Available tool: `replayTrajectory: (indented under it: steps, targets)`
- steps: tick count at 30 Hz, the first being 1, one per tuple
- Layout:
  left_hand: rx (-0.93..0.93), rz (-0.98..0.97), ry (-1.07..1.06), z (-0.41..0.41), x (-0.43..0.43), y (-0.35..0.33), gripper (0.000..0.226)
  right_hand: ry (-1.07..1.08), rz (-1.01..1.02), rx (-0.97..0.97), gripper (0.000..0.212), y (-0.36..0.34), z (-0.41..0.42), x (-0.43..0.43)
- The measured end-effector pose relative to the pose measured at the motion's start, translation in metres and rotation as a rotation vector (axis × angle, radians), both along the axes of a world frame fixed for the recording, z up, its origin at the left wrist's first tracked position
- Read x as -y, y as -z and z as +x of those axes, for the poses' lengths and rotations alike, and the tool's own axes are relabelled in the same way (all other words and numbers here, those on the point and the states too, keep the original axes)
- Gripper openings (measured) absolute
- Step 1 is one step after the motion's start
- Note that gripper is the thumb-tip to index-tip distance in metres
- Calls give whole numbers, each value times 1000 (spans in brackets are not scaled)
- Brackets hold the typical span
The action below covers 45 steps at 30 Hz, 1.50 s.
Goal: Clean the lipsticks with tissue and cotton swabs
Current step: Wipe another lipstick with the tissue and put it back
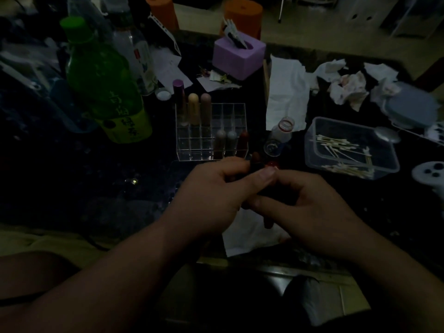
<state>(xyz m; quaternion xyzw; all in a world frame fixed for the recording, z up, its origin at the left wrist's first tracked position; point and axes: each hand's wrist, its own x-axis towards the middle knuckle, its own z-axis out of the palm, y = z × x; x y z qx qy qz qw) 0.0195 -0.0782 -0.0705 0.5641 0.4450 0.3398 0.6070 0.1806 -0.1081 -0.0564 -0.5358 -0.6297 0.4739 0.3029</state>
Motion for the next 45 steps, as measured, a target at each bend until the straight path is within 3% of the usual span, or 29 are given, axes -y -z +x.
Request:
replayTrajectory:
  steps: [2, 6, 11, 15, 24, 31, 38, 40, 43, 45]
  targets:
    - [-14, 7, 15, -4, -1, -1, 21, -61, -85, -85, 13, -1, 4, -1]
    - [2, 54, 26, -7, 0, 0, 21, 1, -33, -37, 11, 5, 0, -4]
    - [-4, 97, -31, -8, -5, 8, 31, 210, 38, -14, 43, 13, -12, -6]
    - [-8, 89, -65, -10, -8, 13, 22, 243, 69, 26, 49, 18, -18, -9]
    - [-35, 106, -148, -10, -6, 14, 13, 350, 195, 275, 30, 28, -30, -13]
    - [-11, 112, -245, -7, -3, 15, 11, 359, 209, 289, 24, 31, -34, -13]
    - [-3, 106, -192, -8, -7, 9, 23, 292, 153, 60, 37, 24, -28, -13]
    - [16, 73, -204, -10, -8, 9, 26, 259, 127, -7, 33, 20, -26, -11]
    - [98, -27, -195, -11, -10, 8, 14, 246, 61, -117, 25, 15, -25, -9]
    - [128, -83, -204, -15, -12, 8, 25, 326, 19, -243, 18, 14, -23, -11]
